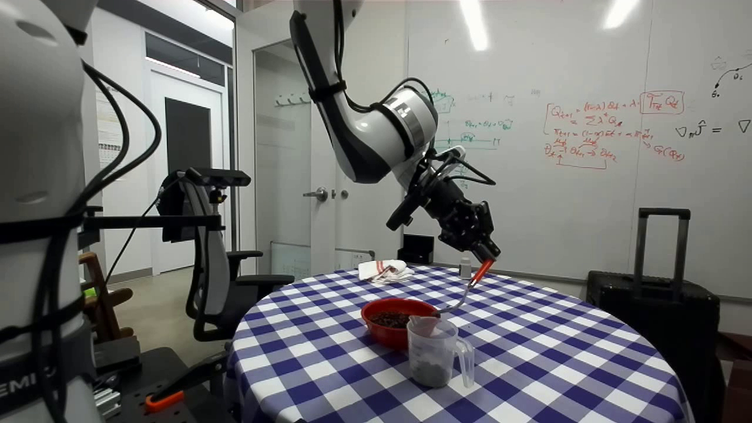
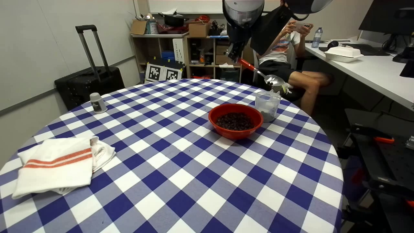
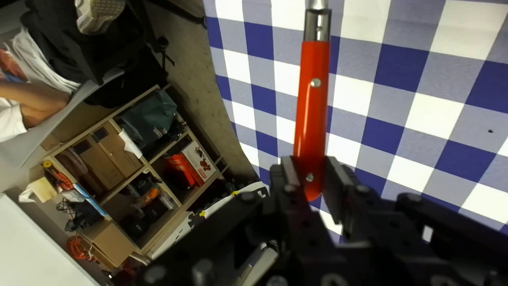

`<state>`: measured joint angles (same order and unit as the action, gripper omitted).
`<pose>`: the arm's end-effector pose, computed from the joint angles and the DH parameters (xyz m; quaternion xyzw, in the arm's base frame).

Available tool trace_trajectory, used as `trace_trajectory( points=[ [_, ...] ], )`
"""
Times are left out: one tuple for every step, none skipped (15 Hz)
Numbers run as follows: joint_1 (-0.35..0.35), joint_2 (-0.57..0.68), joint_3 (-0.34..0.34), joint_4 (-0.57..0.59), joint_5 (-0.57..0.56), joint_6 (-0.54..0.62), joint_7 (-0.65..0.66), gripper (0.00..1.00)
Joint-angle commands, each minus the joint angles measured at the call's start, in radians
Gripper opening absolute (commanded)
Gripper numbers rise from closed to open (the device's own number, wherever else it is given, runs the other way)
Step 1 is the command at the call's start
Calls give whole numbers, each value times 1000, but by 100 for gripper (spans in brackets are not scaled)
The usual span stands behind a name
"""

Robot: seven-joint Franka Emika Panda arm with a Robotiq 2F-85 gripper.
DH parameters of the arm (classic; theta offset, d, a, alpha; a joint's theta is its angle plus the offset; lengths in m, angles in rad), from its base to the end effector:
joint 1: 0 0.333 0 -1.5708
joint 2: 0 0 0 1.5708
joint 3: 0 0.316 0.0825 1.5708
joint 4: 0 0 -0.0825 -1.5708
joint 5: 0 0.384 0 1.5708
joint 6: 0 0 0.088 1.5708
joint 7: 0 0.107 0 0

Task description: Use the orange spoon to put some of the contents of the orange bowl into the clear jug

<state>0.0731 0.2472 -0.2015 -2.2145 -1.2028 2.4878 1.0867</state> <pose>0.5476 -0.0661 0.2684 0.9234 -0.0984 0.1737 0.3279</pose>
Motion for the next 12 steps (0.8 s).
trace_trajectory(
  points=[
    [-14,17,54,29,-68,-102,37,5],
    [-18,19,66,29,-73,-119,34,5],
    [-20,20,76,30,-80,-136,34,5],
    [-27,20,86,27,-69,-132,23,5],
    [-29,22,93,28,-69,-142,23,5],
    [-34,22,101,26,-60,-137,16,5],
    [-49,20,110,21,-33,-103,-6,5],
    [-60,16,120,17,-4,-74,-25,5],
    [-71,10,128,14,27,-50,-48,5],
    [-80,3,137,13,67,-28,-84,5],
    [-88,-2,144,10,106,-6,-120,5],
    [-90,-9,150,10,153,0,-157,5]
  ],
)
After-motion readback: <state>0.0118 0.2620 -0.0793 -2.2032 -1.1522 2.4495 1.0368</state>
